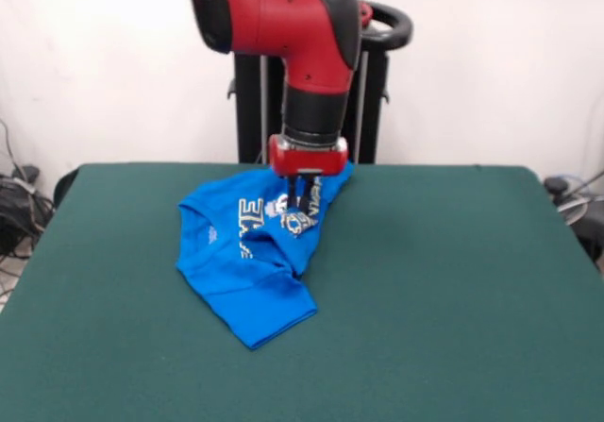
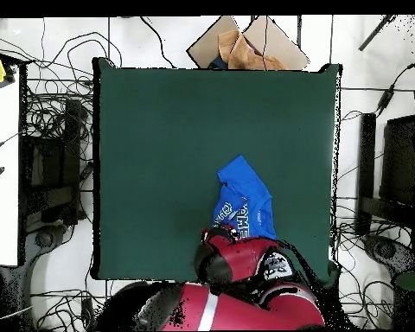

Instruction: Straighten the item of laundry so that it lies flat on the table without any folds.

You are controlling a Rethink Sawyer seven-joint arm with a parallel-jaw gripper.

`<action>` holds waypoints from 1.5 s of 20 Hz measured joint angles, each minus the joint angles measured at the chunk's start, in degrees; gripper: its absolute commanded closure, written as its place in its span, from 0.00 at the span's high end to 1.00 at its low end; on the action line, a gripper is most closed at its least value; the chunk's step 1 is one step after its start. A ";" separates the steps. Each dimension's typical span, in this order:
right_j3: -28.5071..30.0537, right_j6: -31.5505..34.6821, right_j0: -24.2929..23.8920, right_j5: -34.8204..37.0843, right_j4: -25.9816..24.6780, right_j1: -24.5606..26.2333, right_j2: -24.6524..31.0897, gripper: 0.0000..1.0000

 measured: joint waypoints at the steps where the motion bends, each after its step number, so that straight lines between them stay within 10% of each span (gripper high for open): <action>1: -0.26 0.00 -0.40 0.00 -0.17 0.26 0.02 0.00; 30: 5.85 0.00 -1.35 6.23 7.63 -2.82 14.20 0.00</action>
